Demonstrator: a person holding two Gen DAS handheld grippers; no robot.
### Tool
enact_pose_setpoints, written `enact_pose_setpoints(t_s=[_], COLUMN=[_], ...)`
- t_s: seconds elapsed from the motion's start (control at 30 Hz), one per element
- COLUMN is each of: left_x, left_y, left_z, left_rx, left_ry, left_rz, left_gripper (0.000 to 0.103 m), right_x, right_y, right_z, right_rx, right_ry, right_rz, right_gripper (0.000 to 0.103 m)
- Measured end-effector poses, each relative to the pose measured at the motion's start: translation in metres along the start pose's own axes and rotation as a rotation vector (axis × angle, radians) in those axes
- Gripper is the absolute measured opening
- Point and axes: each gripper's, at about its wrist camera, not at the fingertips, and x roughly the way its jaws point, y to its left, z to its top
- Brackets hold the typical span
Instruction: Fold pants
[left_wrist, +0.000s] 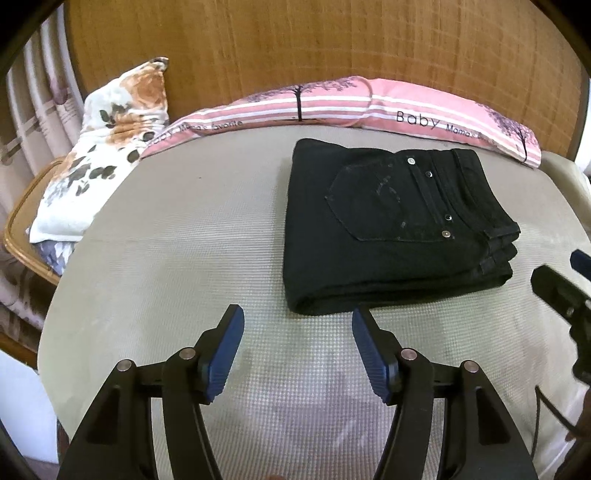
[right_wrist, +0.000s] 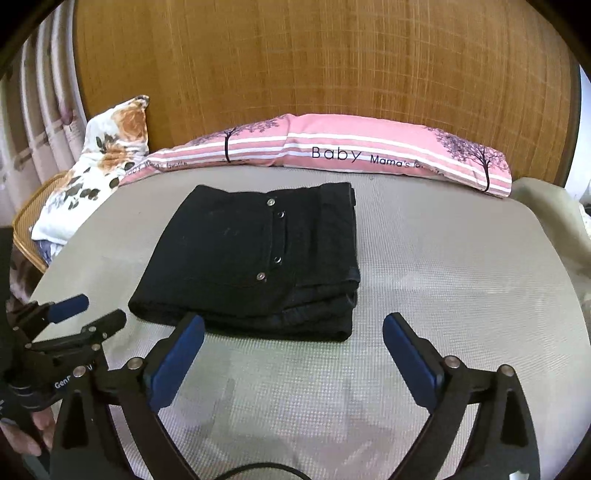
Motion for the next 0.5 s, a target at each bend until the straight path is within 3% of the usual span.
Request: enact_pose_setpoints(t_s=[0.5], left_x=[-0.009], left_y=[-0.001], left_z=[-0.008], left_rx=[-0.007], left_ry=[-0.007], left_rz=[0.011], left_gripper=[0.062], right_x=[-0.002], right_y=[0.012], right_z=[-0.014], right_rx=[0.024], right_ry=[0.047], right_rz=[0.018], right_gripper=[0.098])
